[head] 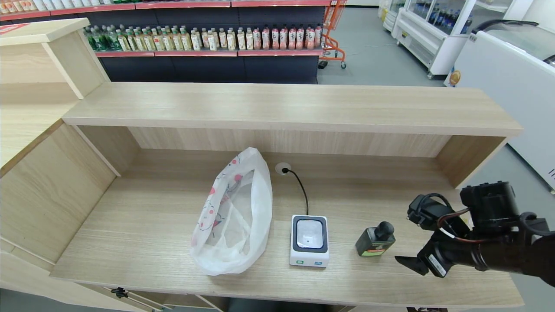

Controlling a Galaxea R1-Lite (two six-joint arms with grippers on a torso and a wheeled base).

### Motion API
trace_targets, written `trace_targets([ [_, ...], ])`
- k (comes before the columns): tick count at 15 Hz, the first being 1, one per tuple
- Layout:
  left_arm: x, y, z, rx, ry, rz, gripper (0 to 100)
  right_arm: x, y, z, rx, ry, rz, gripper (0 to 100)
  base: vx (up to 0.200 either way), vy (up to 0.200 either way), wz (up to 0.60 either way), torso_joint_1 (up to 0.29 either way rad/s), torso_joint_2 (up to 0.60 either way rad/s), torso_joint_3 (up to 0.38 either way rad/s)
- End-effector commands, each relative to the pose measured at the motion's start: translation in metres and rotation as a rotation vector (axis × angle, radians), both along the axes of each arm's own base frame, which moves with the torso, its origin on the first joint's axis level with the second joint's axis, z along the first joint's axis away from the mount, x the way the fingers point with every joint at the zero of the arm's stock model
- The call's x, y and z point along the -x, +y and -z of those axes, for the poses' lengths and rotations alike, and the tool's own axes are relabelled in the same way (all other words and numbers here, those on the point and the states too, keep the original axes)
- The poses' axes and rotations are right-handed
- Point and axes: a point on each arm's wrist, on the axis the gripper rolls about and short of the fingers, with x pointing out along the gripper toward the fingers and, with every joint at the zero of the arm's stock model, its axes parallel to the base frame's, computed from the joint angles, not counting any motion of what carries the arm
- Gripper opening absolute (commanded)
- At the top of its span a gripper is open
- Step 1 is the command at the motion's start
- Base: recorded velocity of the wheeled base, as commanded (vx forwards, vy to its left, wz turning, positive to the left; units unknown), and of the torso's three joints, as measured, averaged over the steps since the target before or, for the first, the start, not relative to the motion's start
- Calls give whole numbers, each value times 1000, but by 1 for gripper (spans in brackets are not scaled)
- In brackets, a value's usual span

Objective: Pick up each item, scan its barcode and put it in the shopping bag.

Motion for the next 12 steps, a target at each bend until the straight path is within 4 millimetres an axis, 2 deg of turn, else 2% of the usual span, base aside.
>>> trace_targets([
  [1, 0, 0, 0, 0, -1, 0, 100, -11, 10, 18, 7, 38, -31, 100, 0, 0, 0, 0, 0, 0],
  [4, 0, 0, 0, 0, -1, -2, 100, -20, 20, 27, 2, 40, -57, 100, 0, 0, 0, 0, 0, 0],
  [7, 0, 0, 0, 0, -1, 0, 100, -33, 24, 33, -53, 4, -107, 100, 0, 0, 0, 0, 0, 0],
  [12, 0, 0, 0, 0, -1, 0, 100, -43, 29, 42, -108, -12, -166, 100, 0, 0, 0, 0, 0, 0],
])
